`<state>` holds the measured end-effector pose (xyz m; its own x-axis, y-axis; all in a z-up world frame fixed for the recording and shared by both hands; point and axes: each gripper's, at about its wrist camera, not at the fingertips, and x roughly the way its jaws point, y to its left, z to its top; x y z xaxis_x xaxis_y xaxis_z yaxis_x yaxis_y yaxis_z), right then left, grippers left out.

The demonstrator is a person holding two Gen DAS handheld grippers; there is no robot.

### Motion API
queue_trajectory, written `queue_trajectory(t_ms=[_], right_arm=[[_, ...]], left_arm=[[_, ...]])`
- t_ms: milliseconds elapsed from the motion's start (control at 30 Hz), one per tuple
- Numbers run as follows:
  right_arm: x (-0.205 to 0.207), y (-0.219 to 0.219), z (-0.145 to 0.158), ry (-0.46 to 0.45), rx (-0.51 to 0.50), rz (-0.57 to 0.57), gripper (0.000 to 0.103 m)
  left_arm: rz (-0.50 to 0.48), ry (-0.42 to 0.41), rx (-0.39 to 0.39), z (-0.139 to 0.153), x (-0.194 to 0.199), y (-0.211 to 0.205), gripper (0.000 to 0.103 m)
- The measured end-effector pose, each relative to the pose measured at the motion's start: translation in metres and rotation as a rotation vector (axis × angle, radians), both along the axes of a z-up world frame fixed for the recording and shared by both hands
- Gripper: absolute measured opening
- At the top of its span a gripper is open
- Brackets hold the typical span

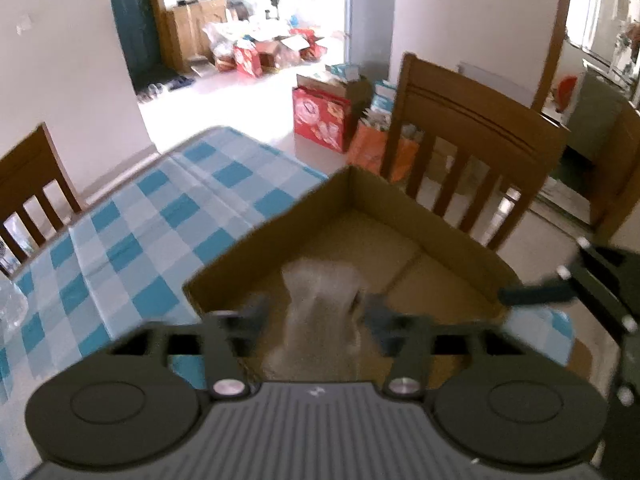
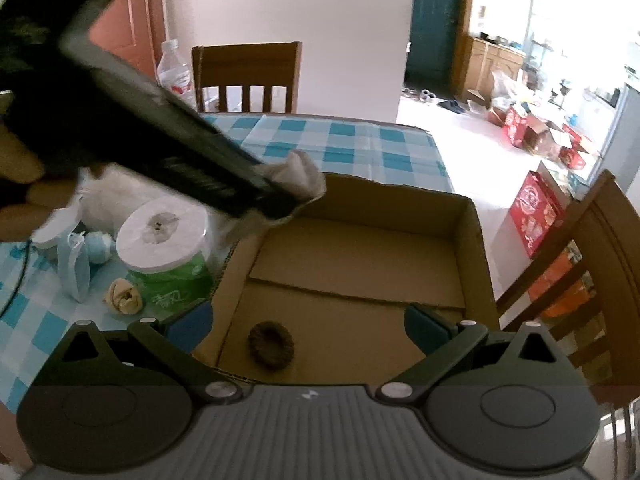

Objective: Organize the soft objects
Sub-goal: 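Carry both items into the cardboard box and open both tools, then move both tools back over the table toward the blue masks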

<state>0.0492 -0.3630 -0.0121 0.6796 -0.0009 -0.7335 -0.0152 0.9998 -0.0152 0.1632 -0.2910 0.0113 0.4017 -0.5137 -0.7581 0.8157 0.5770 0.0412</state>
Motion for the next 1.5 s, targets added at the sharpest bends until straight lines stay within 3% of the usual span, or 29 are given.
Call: queue_trajectory(t_ms=[67, 333, 733, 867, 1100, 1267, 1500], right_arm=[[-0.003, -0.001, 0.0, -0.006, 0.008, -0.007, 0.103], [-0.01, 0.009, 0.001, -0.014, -0.022, -0.014, 0.103], [-0.01, 0.039, 0.006, -0.027, -0.039, -0.028, 0.103], [-0.01, 0.05, 0.007, -0.026, -0.032, -0.038, 0.103], [-0.011, 0.076, 0.005, -0.013, -0.068, 0.013, 0.103], [-0.011, 0.088, 0.0, -0.002, -0.093, 0.099, 0.103], [0.001, 0.108, -0.01, 0.029, -0.029, 0.213, 0.103]], left_arm=[[0.025, -0.04, -0.027, 0.001, -0.001, -0.001, 0.098], [0.093, -0.04, -0.044, 0.007, -0.009, 0.021, 0.098], [0.187, -0.118, -0.048, 0.017, -0.052, 0.092, 0.102], [0.217, -0.108, -0.048, 0.01, -0.062, 0.118, 0.102], [0.357, -0.073, -0.062, 0.001, -0.074, 0.171, 0.102], [0.483, -0.091, -0.064, -0.004, -0.084, 0.202, 0.102], [0.638, -0.1, 0.016, -0.022, -0.095, 0.238, 0.102]])
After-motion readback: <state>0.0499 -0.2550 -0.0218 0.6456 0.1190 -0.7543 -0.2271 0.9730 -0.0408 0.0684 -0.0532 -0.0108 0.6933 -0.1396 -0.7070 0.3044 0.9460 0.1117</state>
